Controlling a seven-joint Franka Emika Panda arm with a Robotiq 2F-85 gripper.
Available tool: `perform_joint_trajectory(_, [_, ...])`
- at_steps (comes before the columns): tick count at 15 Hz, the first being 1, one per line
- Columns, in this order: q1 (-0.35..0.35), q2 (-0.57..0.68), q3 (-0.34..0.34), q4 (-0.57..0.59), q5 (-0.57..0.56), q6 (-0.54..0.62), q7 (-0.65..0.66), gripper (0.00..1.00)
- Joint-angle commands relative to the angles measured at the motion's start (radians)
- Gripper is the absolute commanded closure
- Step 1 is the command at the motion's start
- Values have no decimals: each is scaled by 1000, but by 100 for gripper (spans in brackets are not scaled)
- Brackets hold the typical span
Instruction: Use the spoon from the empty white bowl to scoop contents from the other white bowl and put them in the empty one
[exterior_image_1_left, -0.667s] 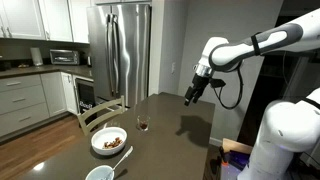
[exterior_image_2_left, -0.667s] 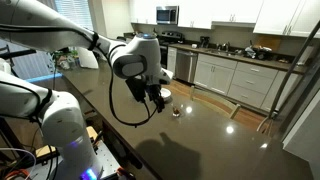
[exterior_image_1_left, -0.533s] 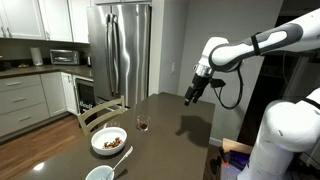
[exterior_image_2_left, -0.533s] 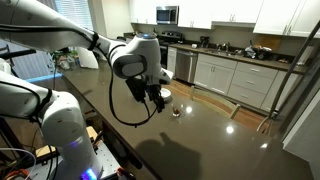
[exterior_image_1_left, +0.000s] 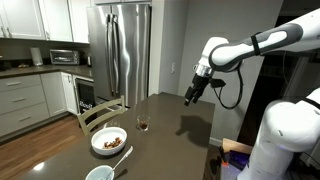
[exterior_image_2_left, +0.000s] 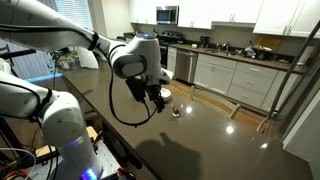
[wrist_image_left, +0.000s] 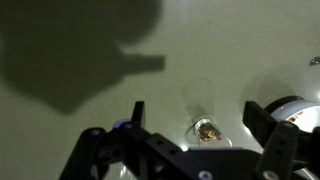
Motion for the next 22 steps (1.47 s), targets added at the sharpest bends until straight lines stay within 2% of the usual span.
perform_joint_trajectory(1, [-2,11,16,9,21,-1,-4,0])
perform_joint_trajectory(6, [88,49,53,55,109,1,11,0])
perform_joint_trajectory(13, [235,149,78,102,303,90,-16,0])
perform_joint_trajectory(15, [286,208,86,117,358,137,-30,0])
perform_joint_trajectory(18, [400,348,91,165,484,214,-84,0])
perform_joint_trajectory(20, [463,445,96,220,577,227,-137,0])
perform_joint_trajectory(22, [492,540,118,285,659,211,-191,0])
